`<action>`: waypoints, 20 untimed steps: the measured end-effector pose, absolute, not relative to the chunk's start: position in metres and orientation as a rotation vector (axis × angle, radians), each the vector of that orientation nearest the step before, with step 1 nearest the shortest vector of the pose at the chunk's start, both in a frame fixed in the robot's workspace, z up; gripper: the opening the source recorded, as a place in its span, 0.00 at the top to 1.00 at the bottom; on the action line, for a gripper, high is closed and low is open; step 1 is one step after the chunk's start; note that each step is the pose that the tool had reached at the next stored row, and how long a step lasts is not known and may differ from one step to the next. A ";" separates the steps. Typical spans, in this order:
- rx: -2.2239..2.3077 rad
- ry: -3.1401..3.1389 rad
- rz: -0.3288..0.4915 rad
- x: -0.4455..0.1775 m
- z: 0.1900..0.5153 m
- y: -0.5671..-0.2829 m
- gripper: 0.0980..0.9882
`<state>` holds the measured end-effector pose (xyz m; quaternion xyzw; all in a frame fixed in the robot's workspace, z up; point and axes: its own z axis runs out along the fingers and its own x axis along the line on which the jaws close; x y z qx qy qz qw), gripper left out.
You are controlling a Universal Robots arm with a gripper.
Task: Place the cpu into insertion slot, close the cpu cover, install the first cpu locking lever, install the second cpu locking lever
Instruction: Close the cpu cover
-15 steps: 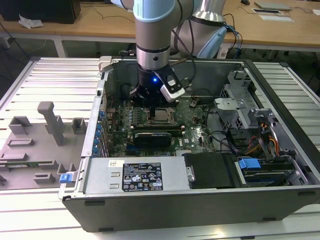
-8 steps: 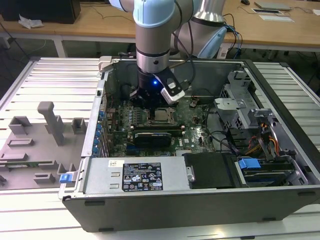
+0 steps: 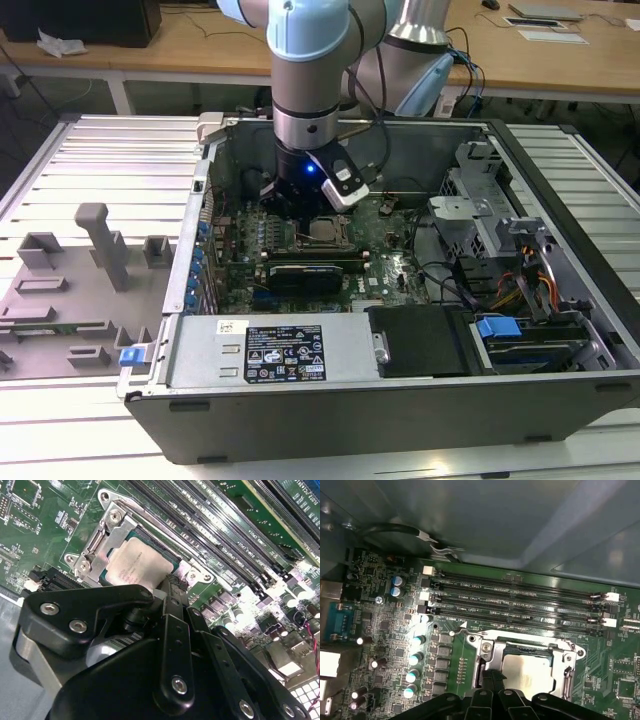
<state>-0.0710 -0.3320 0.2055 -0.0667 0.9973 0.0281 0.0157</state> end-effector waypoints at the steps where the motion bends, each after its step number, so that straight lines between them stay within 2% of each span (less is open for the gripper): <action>1: -0.207 3.102 0.087 -0.071 0.206 -0.332 0.99; 20: -0.207 3.109 0.088 -0.045 0.217 -0.332 0.99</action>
